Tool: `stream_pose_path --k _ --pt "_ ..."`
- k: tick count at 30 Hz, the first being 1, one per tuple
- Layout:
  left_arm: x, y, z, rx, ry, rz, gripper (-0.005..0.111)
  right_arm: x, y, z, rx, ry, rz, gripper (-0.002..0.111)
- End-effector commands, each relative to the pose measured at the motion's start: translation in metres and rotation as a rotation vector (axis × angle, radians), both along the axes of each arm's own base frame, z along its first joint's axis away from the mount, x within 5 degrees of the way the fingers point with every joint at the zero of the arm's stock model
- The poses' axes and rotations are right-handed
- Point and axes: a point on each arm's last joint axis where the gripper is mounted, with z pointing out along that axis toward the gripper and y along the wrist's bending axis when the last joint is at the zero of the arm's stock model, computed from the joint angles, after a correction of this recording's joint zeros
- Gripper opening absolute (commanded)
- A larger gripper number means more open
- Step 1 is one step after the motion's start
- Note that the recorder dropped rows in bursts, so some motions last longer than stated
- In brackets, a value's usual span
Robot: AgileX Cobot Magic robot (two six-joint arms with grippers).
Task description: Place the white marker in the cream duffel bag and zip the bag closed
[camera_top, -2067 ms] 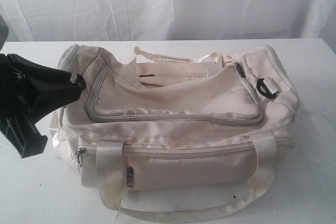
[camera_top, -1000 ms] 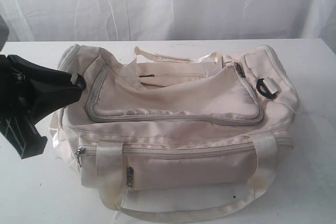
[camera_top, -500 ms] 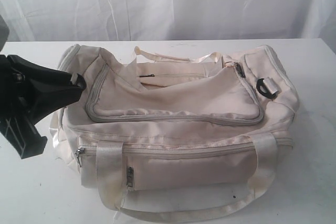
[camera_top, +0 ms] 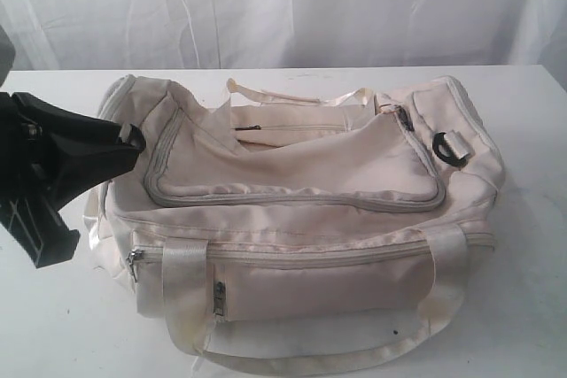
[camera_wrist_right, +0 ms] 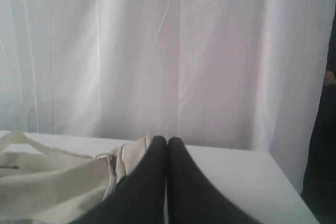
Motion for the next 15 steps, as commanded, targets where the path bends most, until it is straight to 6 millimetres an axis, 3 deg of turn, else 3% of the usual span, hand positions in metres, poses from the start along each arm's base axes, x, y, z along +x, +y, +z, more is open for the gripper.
stream_pose_path --k 1,15 --pt "-0.002 -0.001 -0.001 -0.018 0.012 -0.005 0.036 0.001 0.000 -0.019 -0.009 0.044 0.001 0.000" --pt "-0.002 -0.001 -0.001 -0.018 0.012 -0.005 0.036 -0.007 0.001 -0.037 -0.020 0.150 0.013 0.000"
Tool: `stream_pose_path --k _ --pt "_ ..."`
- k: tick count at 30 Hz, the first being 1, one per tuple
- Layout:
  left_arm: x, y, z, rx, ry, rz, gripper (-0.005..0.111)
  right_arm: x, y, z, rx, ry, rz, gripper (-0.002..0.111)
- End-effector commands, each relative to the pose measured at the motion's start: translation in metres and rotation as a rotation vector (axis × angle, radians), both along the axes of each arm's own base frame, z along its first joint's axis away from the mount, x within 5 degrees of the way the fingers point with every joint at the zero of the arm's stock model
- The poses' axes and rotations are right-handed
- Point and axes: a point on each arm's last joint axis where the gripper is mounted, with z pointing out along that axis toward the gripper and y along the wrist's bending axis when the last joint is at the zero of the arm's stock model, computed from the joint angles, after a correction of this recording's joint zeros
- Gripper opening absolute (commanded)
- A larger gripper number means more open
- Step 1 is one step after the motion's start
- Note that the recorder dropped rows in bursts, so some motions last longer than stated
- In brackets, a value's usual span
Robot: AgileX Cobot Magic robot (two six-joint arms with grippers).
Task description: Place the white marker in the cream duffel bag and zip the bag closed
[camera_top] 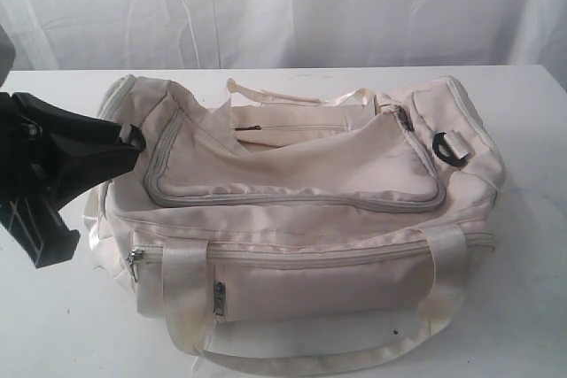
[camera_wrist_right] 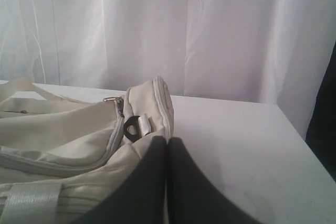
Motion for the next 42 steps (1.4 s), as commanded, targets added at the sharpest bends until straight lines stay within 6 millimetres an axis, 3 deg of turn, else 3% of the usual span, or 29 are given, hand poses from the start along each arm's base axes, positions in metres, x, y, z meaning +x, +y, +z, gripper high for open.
stream_pose_path --k 1,42 --pt "-0.0025 -0.0008 -0.0006 -0.018 0.012 -0.005 0.036 -0.0053 -0.0003 -0.0042 -0.010 0.015 0.001 0.000" --pt "-0.0007 0.0009 -0.0001 -0.002 -0.011 0.013 0.036 -0.0108 -0.0003 -0.0078 -0.002 0.033 0.007 0.000"
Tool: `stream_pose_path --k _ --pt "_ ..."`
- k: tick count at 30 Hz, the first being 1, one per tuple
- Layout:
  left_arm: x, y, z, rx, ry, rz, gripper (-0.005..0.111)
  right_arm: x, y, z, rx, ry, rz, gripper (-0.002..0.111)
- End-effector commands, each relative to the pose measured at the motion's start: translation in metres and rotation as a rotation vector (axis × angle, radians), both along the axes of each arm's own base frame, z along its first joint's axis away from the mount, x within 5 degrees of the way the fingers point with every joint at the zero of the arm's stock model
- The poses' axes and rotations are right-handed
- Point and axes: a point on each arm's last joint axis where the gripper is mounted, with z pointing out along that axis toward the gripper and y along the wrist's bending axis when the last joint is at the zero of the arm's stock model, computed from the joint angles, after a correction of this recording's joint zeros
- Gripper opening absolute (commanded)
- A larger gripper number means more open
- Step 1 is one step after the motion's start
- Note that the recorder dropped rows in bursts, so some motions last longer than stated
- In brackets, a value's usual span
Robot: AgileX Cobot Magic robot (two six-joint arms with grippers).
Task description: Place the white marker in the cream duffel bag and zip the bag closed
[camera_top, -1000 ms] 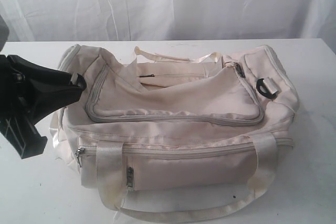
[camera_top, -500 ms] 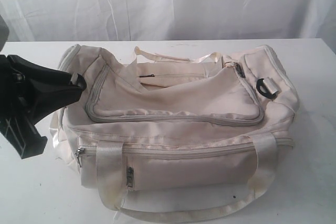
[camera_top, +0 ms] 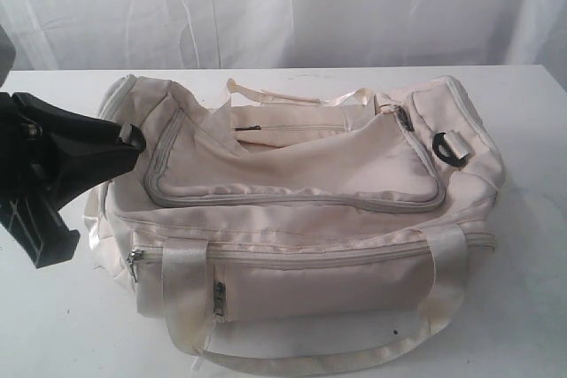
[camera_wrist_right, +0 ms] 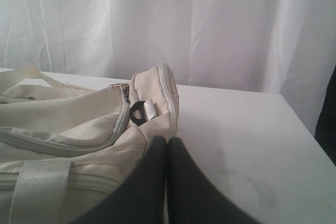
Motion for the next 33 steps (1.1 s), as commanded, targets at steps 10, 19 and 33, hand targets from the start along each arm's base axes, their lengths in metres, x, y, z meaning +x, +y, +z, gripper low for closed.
stream_pose_path --k 10,19,33 --pt "-0.019 0.010 0.010 0.068 -0.125 -0.007 0.036 0.000 0.000 -0.002 0.000 0.003 -0.005 0.000" --pt "-0.050 0.031 -0.024 -0.057 0.012 0.177 0.036 0.000 0.000 -0.002 0.000 0.003 -0.005 0.000" --pt "-0.076 0.055 -0.074 -0.147 -0.092 0.347 0.036 0.000 0.000 -0.002 0.000 0.003 -0.005 0.000"
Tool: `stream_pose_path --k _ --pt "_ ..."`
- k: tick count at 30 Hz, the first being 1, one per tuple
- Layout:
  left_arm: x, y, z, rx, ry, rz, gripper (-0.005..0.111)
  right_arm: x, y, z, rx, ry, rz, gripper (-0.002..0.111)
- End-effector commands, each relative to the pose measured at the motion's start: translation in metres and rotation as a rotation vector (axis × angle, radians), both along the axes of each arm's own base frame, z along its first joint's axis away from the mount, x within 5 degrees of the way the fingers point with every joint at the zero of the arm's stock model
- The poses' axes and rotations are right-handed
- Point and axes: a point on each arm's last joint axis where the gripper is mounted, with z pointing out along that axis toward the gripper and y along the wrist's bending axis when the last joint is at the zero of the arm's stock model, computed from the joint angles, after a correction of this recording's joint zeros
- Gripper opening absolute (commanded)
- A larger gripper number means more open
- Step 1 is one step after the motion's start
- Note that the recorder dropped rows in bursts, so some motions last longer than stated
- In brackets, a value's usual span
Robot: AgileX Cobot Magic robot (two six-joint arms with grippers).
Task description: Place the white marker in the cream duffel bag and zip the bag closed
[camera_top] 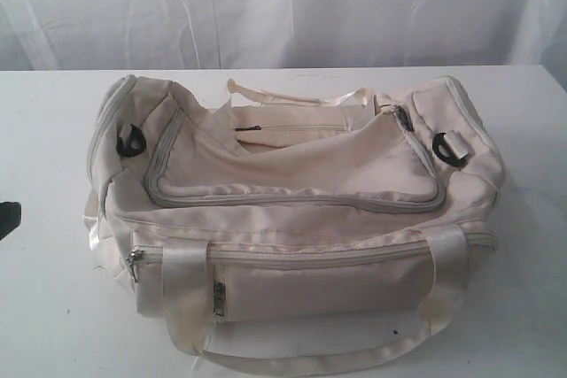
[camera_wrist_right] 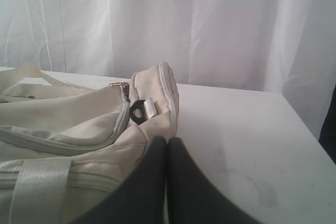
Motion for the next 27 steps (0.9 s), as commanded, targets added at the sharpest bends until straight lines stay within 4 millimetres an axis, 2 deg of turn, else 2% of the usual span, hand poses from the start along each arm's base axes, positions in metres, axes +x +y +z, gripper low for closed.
stream_pose_path --k 1,11,20,27 --pt "-0.012 0.006 -0.025 -0.050 -0.024 0.030 0.036 0.000 0.000 -0.001 0.000 -0.001 -0.005 0.000" --pt "-0.032 0.014 -0.067 -0.114 -0.042 0.046 0.036 0.000 0.000 -0.001 0.000 -0.001 -0.005 0.000" --pt "-0.042 0.017 -0.071 -0.138 -0.039 0.048 0.036 0.000 0.000 -0.001 0.000 -0.001 -0.005 0.000" --pt "-0.043 0.020 -0.071 -0.051 -0.082 0.046 0.036 0.000 0.000 -0.001 0.000 -0.001 -0.005 0.000"
